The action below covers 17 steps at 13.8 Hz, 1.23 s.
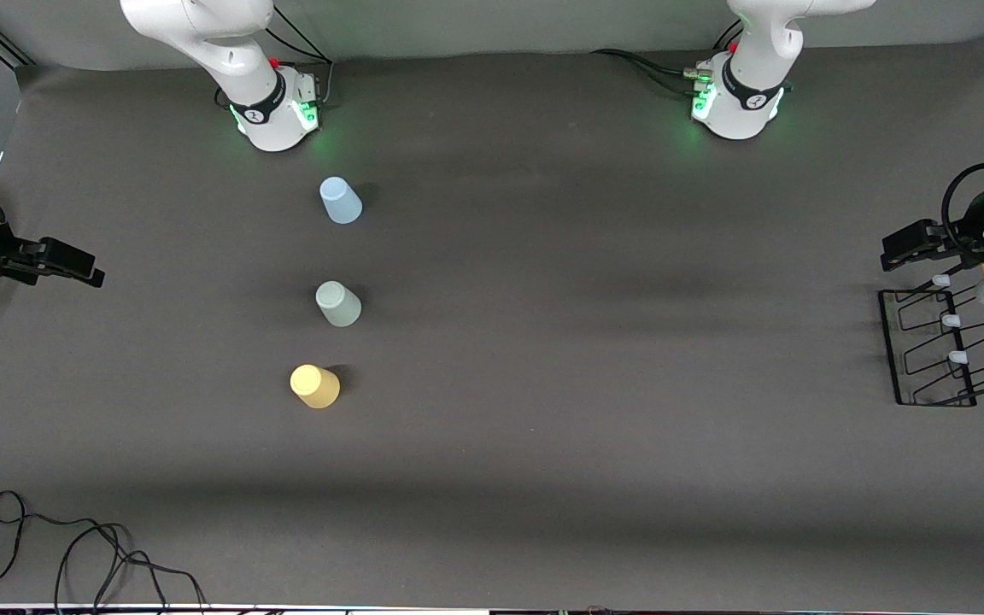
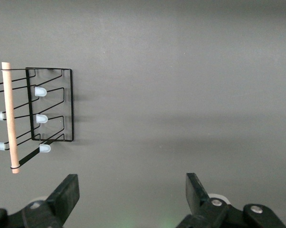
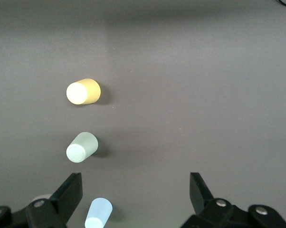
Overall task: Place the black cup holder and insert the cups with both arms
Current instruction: 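Grasp the wooden rod of the black cup holder with the left gripper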
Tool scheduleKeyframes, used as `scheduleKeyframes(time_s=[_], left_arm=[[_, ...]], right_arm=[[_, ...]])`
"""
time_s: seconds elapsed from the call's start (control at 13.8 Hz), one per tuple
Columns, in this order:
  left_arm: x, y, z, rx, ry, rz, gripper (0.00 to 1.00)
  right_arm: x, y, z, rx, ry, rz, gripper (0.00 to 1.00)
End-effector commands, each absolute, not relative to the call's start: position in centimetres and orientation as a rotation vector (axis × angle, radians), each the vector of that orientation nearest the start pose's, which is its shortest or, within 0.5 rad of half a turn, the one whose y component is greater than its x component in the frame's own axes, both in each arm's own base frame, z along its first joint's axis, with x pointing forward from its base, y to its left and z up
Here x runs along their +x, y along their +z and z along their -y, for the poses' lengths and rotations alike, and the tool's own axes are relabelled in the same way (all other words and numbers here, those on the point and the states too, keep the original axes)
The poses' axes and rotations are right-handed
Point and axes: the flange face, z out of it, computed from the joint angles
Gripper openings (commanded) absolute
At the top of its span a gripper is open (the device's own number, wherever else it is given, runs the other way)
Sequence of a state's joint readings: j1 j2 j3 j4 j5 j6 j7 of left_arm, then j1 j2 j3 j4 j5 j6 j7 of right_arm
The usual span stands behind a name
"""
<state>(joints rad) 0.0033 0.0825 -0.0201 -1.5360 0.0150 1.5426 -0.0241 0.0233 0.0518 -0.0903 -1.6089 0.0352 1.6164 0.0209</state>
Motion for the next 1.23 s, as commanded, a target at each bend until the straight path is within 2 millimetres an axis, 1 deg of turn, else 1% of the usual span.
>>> scheduleKeyframes(time_s=[0.0,0.29,0.36,0.51,0.58,0.73,1.02,1.09,1.16], left_arm=[[57.3,59.3,0.8,-3.116,0.107,0.035,1.0],[57.3,59.3,0.7,-3.114,0.104,0.038,1.0],[57.3,59.3,0.3,-3.114,0.104,0.038,1.0],[57.2,58.8,-3.5,-3.12,0.116,0.095,1.0],[57.3,58.3,-5.2,-3.126,0.11,0.05,1.0],[56.9,57.1,-10.2,-3.132,0.097,0.027,1.0],[55.8,52.9,-20.8,-3.135,0.097,0.041,1.0],[55.4,52.1,-23.3,-3.135,0.094,0.026,1.0],[55.0,51.3,-25.4,-3.139,0.089,-0.027,1.0]], right_arm=[[56.6,58.7,3.3,-3.129,0.038,-0.107,1.0],[56.8,58.8,3.3,-3.13,0.033,-0.107,1.0],[56.8,58.7,3.4,-3.13,0.033,-0.109,1.0],[56.8,58.7,3.3,-3.13,0.038,-0.107,1.0],[56.8,58.7,3.3,-3.13,0.033,-0.107,1.0],[56.8,58.7,3.3,-3.13,0.033,-0.107,1.0],[56.8,58.7,3.3,-3.13,0.038,-0.107,1.0],[56.8,58.7,3.2,-3.13,0.038,-0.105,1.0],[56.8,58.7,3.2,-3.13,0.038,-0.105,1.0]])
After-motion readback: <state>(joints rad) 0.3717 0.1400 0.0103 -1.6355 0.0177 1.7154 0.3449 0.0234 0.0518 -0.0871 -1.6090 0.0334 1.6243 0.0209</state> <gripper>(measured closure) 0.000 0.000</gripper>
